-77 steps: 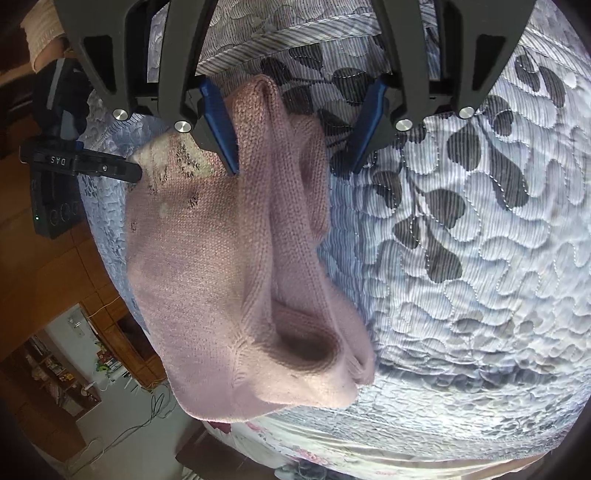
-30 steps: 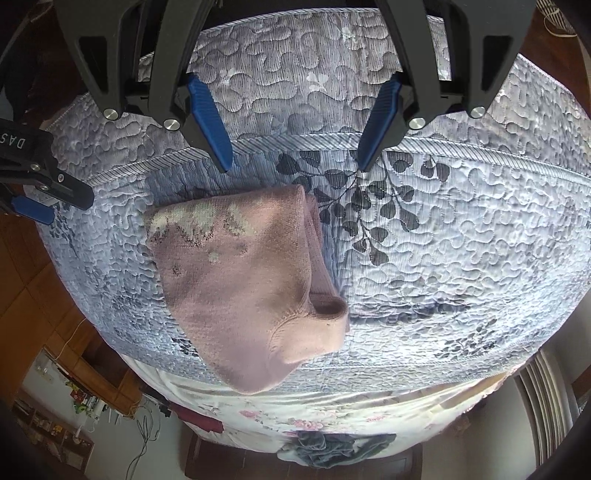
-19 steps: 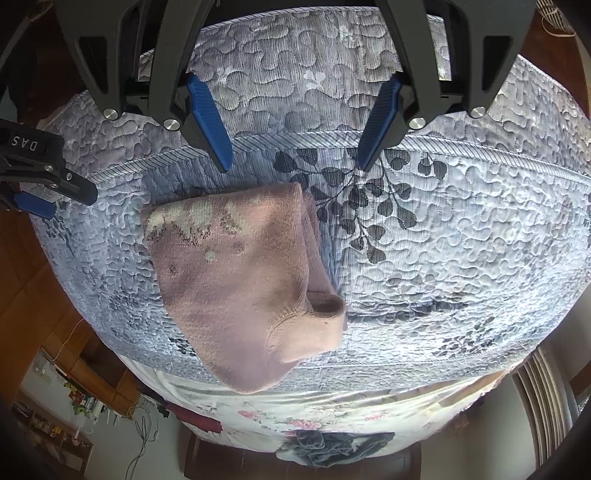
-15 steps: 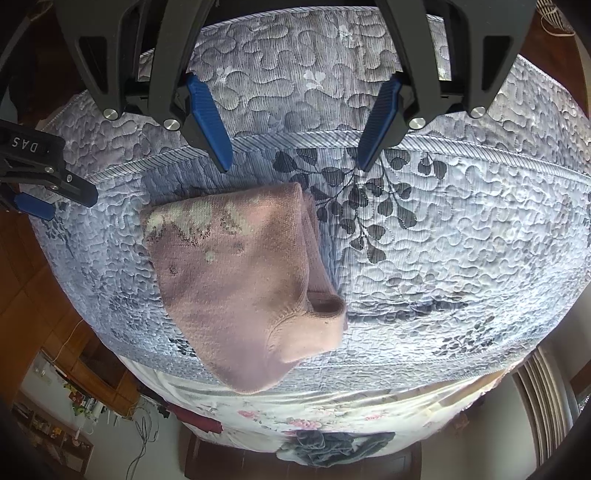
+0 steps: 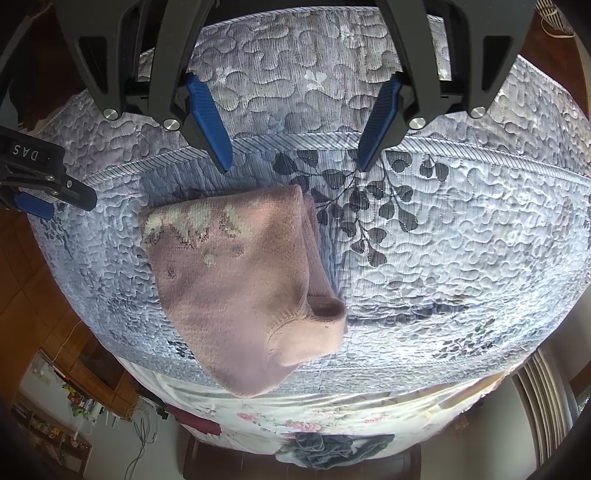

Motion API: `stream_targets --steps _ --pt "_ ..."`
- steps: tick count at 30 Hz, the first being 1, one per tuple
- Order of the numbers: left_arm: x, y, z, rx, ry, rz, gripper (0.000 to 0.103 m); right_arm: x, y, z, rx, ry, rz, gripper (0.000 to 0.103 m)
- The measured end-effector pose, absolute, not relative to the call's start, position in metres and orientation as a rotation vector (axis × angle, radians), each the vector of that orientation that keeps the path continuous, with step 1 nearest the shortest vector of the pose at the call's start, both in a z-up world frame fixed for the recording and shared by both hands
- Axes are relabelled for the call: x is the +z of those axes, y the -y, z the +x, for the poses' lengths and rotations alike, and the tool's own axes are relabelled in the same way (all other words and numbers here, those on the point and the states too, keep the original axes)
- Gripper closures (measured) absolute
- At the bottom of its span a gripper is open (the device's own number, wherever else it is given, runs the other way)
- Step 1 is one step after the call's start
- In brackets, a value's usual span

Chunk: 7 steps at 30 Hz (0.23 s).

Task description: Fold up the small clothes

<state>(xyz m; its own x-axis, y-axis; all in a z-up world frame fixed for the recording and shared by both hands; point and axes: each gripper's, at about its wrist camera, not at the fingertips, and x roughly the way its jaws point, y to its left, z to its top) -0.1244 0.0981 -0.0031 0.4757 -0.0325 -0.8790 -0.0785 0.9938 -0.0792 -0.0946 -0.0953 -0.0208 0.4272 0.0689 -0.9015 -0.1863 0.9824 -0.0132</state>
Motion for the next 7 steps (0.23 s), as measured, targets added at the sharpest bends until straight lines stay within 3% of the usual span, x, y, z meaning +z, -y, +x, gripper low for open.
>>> stream_targets --steps 7 --pt "-0.0009 -0.0957 -0.1236 0.025 -1.068 -0.108 0.032 -0.0225 0.0963 -0.0939 0.15 -1.125 -0.121 0.005"
